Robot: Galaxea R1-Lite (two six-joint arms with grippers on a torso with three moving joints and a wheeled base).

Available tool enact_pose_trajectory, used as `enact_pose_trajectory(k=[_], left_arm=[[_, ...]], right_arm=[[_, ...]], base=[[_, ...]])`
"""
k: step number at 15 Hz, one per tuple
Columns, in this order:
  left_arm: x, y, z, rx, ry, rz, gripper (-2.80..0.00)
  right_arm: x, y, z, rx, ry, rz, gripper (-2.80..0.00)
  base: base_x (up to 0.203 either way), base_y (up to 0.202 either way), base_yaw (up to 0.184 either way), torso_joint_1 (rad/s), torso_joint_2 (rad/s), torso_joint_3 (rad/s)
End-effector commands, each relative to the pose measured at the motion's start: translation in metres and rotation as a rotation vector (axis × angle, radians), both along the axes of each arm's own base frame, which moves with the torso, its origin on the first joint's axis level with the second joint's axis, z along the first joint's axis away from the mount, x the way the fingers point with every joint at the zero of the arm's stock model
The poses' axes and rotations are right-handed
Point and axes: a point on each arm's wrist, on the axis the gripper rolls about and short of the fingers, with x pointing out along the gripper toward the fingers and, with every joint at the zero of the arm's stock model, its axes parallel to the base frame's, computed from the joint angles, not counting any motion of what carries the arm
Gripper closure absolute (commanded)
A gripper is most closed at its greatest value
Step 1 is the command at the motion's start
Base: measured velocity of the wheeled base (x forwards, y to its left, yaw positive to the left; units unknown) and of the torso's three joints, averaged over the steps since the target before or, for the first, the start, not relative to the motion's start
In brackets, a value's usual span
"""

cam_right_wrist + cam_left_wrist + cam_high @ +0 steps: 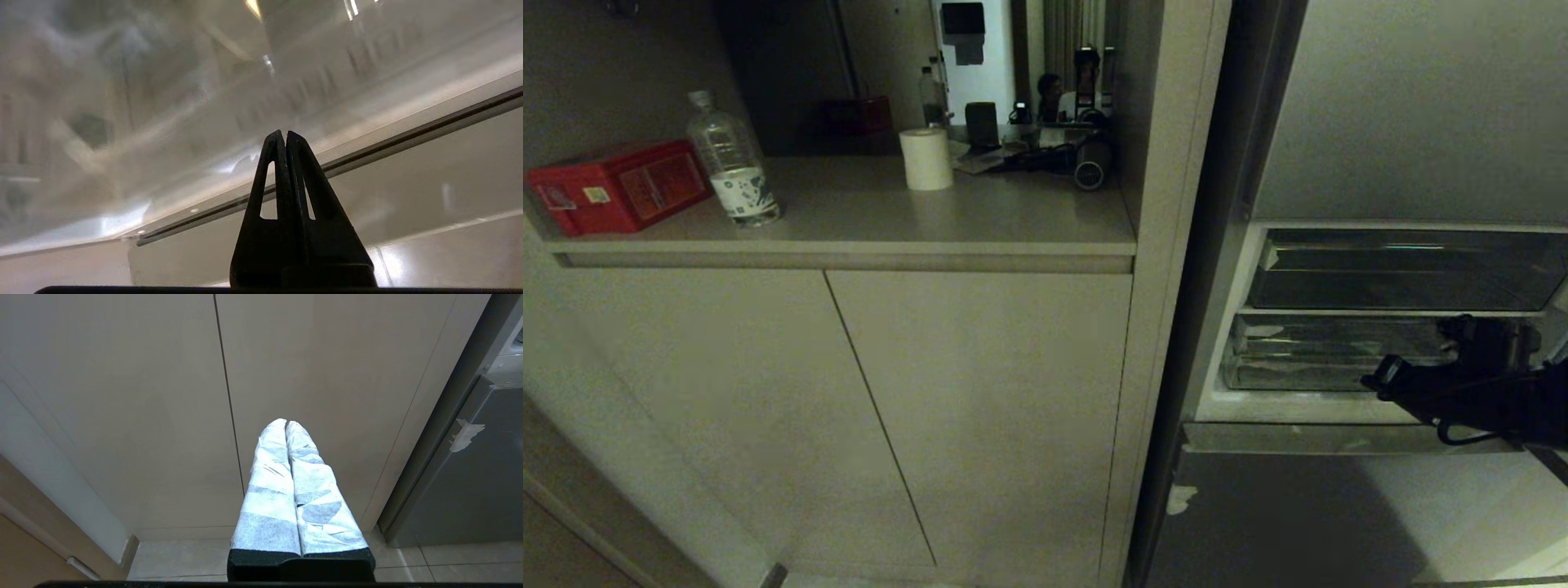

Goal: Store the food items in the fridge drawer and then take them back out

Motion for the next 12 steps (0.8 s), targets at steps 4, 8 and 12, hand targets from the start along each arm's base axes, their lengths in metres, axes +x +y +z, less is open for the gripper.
enact_pose_trajectory(k=[4,8,12], left_arm=[[0.000,0.000,0.000,0.000,0.000,0.000,0.00],[0.000,0.000,0.000,0.000,-0.001,0.000,0.00],[0.000,0.000,0.000,0.000,-0.001,0.000,0.00]], right_arm=[[-0.027,0.005,0.008,0.029,0.017,0.016,0.00],[-0.087,0.017,0.064,0.007,-0.071,0.011,0.00],[-0.168,0.046,0.111,-0.053,-0.187,-0.020,0.00]], base=[[0.000,0.000,0.000,0.000,0.00,0.000],[0.000,0.000,0.000,0.000,0.00,0.000],[0.000,0.000,0.000,0.000,0.00,0.000]])
